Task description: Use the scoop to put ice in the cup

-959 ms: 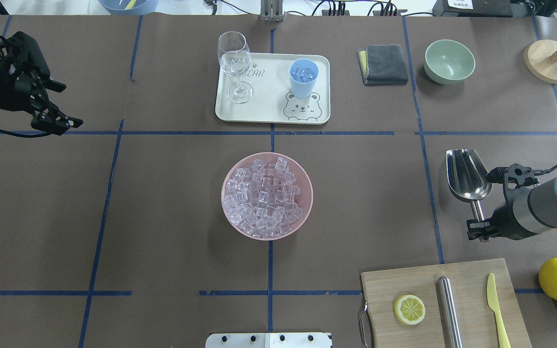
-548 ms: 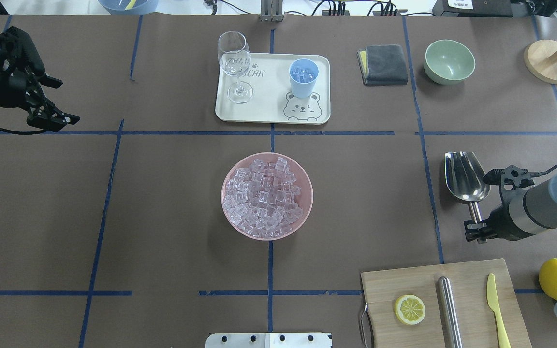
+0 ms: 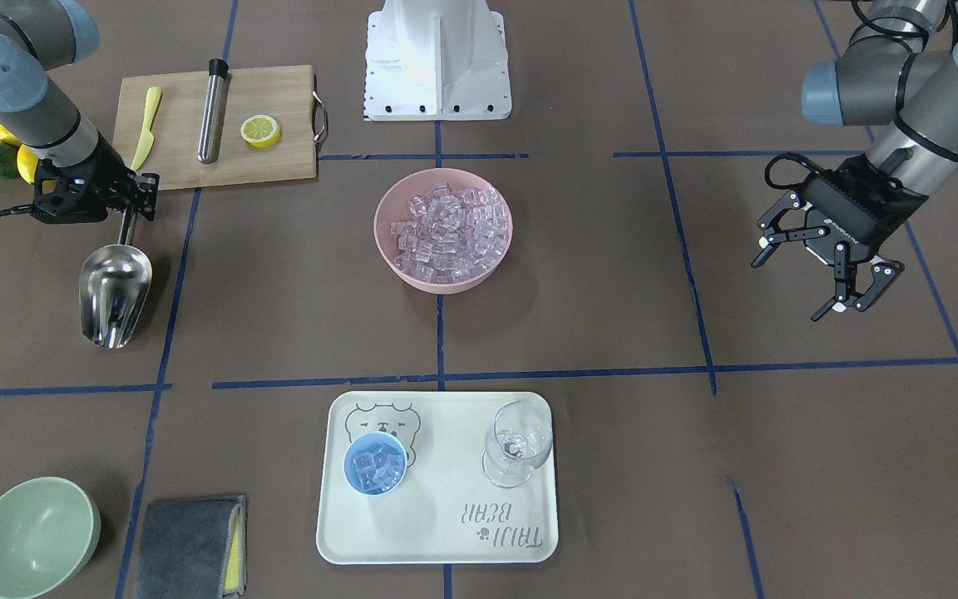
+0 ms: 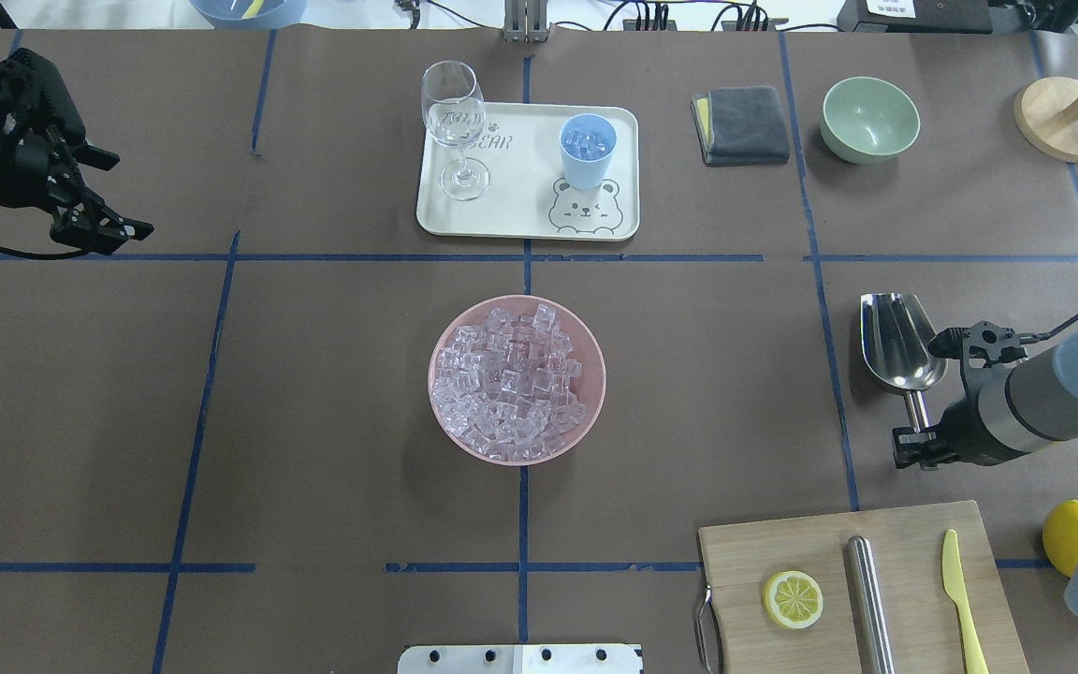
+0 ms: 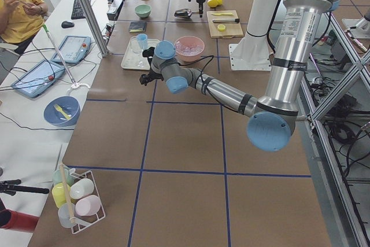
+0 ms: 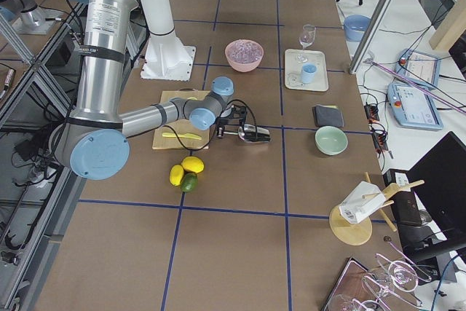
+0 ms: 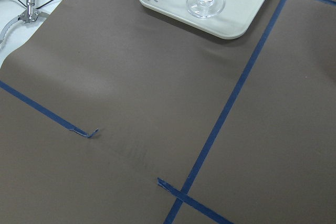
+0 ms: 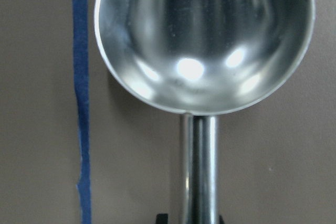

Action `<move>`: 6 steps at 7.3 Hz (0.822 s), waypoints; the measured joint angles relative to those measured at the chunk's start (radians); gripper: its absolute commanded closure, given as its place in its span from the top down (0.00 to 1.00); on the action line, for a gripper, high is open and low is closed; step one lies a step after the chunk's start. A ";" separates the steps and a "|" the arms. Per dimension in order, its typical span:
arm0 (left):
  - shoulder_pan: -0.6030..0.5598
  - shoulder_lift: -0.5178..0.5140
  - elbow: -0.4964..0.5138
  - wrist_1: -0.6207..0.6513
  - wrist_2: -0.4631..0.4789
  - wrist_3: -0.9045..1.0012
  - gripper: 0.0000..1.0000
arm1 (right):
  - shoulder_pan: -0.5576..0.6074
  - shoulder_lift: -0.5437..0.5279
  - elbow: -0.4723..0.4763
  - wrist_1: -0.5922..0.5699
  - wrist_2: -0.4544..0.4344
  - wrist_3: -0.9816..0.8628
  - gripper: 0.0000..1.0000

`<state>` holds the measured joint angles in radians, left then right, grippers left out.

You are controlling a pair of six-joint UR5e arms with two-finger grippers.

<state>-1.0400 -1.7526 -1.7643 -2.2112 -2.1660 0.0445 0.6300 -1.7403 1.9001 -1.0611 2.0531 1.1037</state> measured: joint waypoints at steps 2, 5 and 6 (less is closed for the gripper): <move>0.000 -0.001 -0.005 0.022 0.000 0.000 1.00 | 0.010 0.001 0.014 0.001 -0.003 0.001 1.00; -0.022 -0.003 -0.012 0.167 0.000 0.000 1.00 | 0.125 -0.007 0.043 -0.003 0.027 -0.016 1.00; -0.052 0.000 -0.015 0.251 0.000 0.001 1.00 | 0.188 -0.009 0.044 -0.009 0.069 -0.041 1.00</move>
<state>-1.0916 -1.7522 -1.7792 -1.9600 -2.1660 0.0451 0.8177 -1.7497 1.9445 -1.0697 2.1223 1.0632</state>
